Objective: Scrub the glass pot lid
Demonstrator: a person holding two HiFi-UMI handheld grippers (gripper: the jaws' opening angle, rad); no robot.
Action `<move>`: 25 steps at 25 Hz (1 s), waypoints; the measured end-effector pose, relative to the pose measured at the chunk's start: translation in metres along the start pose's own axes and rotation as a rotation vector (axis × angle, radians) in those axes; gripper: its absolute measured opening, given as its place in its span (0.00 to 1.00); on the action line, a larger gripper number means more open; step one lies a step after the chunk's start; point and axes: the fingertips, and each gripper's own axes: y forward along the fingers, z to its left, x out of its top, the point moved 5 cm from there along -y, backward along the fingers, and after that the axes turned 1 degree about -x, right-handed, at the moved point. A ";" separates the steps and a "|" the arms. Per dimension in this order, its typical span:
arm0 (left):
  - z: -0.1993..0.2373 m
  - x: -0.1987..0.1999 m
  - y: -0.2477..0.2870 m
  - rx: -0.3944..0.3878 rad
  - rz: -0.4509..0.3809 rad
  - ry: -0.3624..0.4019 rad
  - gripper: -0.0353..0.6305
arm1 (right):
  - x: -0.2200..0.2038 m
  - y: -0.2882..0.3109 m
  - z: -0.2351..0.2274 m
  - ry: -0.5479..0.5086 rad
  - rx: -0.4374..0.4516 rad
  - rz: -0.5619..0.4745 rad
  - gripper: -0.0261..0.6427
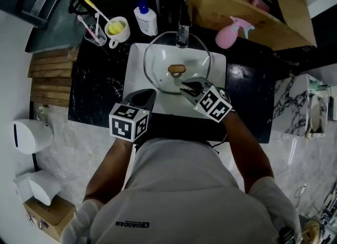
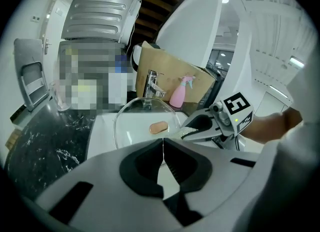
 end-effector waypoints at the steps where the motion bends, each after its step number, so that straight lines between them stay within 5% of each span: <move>1: -0.002 0.002 0.000 -0.003 -0.003 0.006 0.08 | 0.003 -0.010 -0.007 -0.012 -0.039 -0.011 0.18; 11: -0.004 0.007 -0.009 0.031 -0.029 0.004 0.08 | 0.017 -0.044 -0.113 -0.159 -0.476 0.014 0.18; 16: -0.005 0.004 -0.014 0.073 -0.029 0.039 0.08 | 0.018 -0.019 -0.141 -0.255 -0.505 0.068 0.18; 25: 0.002 -0.005 -0.022 0.116 -0.028 -0.012 0.08 | 0.014 0.016 -0.157 -0.484 -0.486 0.149 0.18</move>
